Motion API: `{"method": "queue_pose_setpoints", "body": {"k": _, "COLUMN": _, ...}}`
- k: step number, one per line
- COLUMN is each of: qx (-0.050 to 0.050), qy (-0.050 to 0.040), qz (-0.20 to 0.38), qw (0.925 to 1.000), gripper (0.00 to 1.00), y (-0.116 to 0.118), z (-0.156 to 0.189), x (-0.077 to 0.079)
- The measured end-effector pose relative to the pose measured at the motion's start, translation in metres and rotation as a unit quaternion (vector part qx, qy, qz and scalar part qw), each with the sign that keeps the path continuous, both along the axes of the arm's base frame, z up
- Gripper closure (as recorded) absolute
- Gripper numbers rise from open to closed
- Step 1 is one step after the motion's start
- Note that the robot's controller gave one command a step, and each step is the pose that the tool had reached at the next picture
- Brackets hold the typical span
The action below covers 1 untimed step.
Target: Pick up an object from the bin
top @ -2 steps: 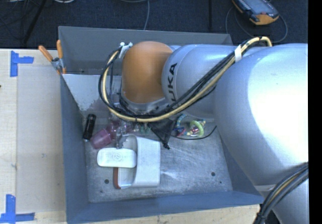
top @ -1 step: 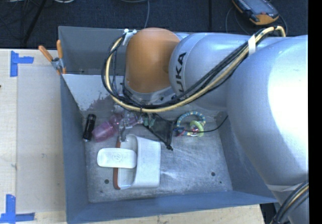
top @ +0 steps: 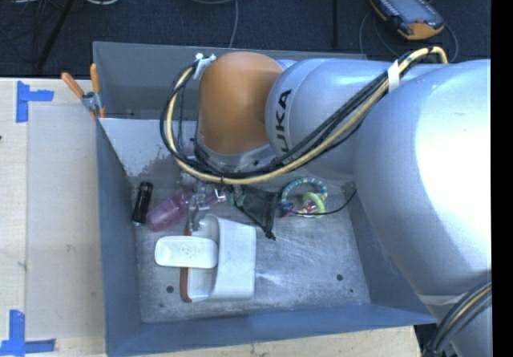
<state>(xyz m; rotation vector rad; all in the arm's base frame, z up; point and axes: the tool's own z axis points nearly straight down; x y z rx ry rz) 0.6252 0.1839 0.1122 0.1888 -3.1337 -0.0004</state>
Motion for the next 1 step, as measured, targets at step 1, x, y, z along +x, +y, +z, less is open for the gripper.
{"method": "queue_pose_setpoints", "body": {"k": 1, "qx": 0.001, "qy": -0.0049, "qz": -0.001, "qw": 1.0, "gripper": 1.0, "y": 0.001, "z": 0.075, "x": 0.0037}}
